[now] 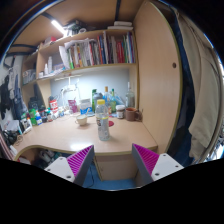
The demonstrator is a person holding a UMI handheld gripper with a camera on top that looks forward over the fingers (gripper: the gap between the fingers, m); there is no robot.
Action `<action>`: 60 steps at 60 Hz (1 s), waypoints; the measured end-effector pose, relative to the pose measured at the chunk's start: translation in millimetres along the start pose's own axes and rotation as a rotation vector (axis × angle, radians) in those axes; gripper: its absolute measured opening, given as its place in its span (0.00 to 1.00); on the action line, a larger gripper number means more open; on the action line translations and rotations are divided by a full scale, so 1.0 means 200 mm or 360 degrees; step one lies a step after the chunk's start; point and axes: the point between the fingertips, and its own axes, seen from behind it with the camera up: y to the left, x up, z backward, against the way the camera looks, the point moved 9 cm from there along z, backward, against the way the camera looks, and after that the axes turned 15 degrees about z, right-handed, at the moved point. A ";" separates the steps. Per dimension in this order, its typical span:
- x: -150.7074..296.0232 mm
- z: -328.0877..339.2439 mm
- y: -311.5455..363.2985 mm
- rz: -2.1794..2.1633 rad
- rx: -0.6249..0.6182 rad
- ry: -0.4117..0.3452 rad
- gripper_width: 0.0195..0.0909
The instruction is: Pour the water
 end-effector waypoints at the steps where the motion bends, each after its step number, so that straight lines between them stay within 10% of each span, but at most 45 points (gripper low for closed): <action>1: 0.00 -0.01 0.01 0.0000 -0.0004 -0.0006 0.89; 33: 0.10 -0.23 0.26 0.0061 -0.0152 0.0024 0.89; 60: 0.12 -1.43 0.26 0.0084 0.0005 0.0009 0.90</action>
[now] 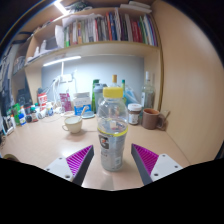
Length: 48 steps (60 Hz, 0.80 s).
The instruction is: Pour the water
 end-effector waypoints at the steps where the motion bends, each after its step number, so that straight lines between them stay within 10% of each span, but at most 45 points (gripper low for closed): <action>1: 0.00 -0.03 0.00 -0.0006 0.0004 0.0007 0.90; 18: -0.02 -0.45 -0.02 0.0035 0.0025 -0.0086 0.88; 24: 0.00 -0.51 -0.02 0.0116 0.0014 -0.0134 0.58; 32: 0.01 -0.52 0.00 0.0094 0.0031 -0.0150 0.52; 48: 0.08 -0.57 -0.04 0.0049 0.0049 0.0147 0.44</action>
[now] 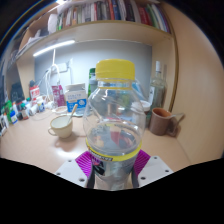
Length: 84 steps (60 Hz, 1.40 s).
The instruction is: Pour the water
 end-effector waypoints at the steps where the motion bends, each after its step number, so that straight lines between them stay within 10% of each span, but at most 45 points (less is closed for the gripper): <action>1: 0.02 0.00 -0.02 0.0034 -0.0011 0.0022 0.44; 22: 0.99 -0.38 -0.27 0.2217 -0.0515 0.0106 0.43; 48: 1.33 -0.65 0.21 0.4096 -0.0991 -0.0064 0.44; 65: 1.25 -0.66 0.28 0.3884 -0.0814 -0.0136 0.43; 84: 1.19 -0.54 0.01 0.0998 -0.0159 -0.0263 0.44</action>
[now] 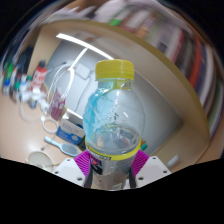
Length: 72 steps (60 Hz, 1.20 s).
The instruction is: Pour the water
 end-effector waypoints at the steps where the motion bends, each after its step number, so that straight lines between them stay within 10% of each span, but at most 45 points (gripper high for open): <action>1: -0.03 0.02 0.00 -0.0151 0.0030 -0.0007 0.44; 20: -0.77 0.05 0.25 -0.1012 0.0131 0.0076 0.45; 54: -0.87 0.03 0.41 -0.0949 0.0187 -0.0150 0.52; 72: -0.95 0.13 0.49 -0.1011 0.0340 0.0139 0.92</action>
